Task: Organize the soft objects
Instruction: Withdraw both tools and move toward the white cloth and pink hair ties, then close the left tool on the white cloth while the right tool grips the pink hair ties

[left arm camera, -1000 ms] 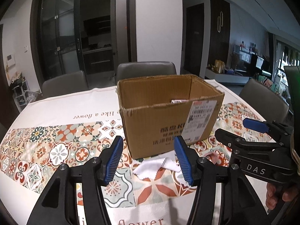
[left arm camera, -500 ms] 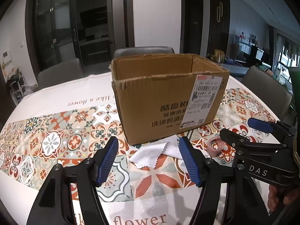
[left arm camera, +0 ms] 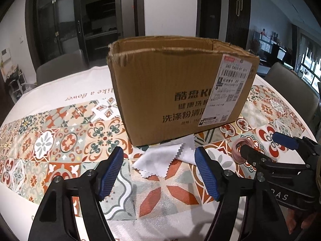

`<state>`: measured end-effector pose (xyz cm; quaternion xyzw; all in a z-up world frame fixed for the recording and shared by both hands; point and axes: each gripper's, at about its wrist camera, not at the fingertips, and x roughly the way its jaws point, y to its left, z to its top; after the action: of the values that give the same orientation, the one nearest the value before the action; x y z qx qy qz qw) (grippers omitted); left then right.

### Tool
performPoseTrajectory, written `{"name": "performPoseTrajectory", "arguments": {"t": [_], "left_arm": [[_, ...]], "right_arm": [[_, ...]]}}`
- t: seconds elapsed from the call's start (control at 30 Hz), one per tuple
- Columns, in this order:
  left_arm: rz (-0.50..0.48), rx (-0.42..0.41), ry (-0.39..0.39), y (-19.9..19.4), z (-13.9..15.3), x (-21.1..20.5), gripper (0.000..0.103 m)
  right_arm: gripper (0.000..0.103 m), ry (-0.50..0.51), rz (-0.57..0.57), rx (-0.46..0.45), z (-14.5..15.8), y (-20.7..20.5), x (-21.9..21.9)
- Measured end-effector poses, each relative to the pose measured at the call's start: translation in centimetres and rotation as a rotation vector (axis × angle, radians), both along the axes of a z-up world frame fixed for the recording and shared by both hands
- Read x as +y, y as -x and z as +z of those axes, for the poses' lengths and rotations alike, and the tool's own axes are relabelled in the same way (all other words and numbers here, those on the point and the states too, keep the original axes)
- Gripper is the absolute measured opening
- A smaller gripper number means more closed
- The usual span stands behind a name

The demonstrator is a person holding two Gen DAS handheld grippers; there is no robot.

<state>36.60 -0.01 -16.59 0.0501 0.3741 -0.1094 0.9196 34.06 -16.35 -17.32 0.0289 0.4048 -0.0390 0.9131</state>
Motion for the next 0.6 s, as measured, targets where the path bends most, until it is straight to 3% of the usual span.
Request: {"name": "performPoseTrajectory", "arguments": {"t": [0.6], "left_arm": [[0.046, 0.077, 0.005, -3.5, -3.9, -0.8, 0.074]], "right_arm": [[0.085, -0.005, 0.005, 0.059, -3.4, -1.9, -0.1]]}}
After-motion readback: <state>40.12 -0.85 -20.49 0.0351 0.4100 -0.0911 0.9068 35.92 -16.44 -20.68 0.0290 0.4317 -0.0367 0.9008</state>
